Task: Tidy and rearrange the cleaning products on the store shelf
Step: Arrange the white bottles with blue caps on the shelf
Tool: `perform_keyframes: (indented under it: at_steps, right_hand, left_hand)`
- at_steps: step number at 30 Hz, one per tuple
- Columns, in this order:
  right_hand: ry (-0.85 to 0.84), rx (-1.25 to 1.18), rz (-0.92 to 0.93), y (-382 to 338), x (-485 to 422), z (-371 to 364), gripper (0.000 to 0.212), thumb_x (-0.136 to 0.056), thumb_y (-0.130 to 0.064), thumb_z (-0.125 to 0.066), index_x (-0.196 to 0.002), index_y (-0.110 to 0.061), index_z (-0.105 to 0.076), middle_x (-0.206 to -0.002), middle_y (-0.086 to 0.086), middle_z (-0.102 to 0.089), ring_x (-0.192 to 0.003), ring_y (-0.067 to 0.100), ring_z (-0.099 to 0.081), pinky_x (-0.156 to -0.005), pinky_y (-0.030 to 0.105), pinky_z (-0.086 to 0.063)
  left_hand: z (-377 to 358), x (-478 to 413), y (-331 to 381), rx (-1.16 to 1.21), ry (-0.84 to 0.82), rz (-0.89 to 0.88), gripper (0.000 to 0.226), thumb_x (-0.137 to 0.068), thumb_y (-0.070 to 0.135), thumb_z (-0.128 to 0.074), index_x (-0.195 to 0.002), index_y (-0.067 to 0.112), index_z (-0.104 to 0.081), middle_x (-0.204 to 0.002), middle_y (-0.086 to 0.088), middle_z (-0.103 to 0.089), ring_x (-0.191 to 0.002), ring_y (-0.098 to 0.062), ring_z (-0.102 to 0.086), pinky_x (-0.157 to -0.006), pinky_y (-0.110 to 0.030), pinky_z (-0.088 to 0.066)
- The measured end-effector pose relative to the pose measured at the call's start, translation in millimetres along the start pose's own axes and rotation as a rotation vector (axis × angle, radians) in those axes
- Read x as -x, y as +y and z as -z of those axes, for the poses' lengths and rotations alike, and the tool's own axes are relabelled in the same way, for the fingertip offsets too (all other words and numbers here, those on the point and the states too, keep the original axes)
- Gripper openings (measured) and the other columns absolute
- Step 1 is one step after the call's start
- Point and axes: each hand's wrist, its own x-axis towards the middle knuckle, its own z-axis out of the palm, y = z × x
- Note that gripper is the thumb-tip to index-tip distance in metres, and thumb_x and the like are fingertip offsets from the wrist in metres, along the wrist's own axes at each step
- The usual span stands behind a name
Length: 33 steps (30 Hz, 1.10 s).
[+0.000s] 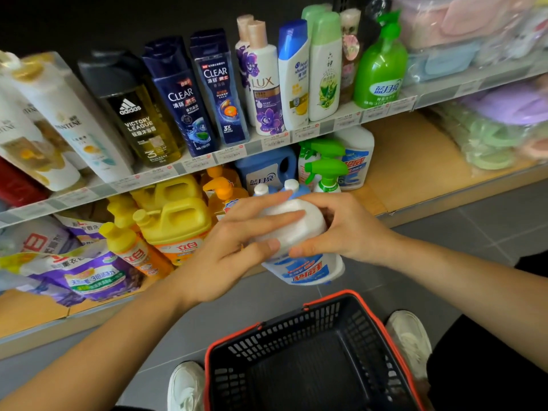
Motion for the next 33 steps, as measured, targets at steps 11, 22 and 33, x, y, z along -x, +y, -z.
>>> perform_keyframes:
  at_steps: [11, 22, 33]
  right_hand:
    - [-0.143, -0.068, -0.119, 2, -8, 3, 0.044, -0.062, -0.018, -0.093, -0.102, -0.02, -0.073, -0.101, 0.003, -0.077, -0.097, 0.023, -0.074, -0.081, 0.04, -0.061]
    - [-0.062, -0.112, -0.151, -2, -8, 19, 0.056, -0.062, -0.007, -0.092, -0.114, -0.013, -0.072, -0.106, 0.005, -0.076, -0.1, 0.023, -0.073, -0.081, 0.04, -0.06]
    - [-0.002, -0.07, -0.151, 6, -4, 11, 0.056, -0.063, -0.015, -0.094, -0.114, -0.017, -0.072, -0.103, 0.001, -0.077, -0.096, 0.019, -0.074, -0.079, 0.035, -0.061]
  left_hand:
    - [-8, -12, 9, 0.059, 0.006, -0.06, 0.038, -0.094, 0.031, -0.052, -0.121, 0.016, -0.072, -0.136, 0.005, -0.064, -0.133, -0.018, -0.05, -0.111, -0.038, -0.038]
    - [-1, -6, -18, 0.192, 0.336, 0.111, 0.018, -0.08, 0.02, -0.076, -0.097, 0.012, -0.079, -0.108, -0.004, -0.071, -0.105, -0.018, -0.066, -0.081, -0.025, -0.054]
    - [-20, -5, -27, 0.189, 0.102, 0.098, 0.035, -0.099, 0.021, -0.055, -0.132, 0.021, -0.066, -0.148, 0.004, -0.048, -0.14, -0.015, -0.044, -0.11, -0.044, -0.045]
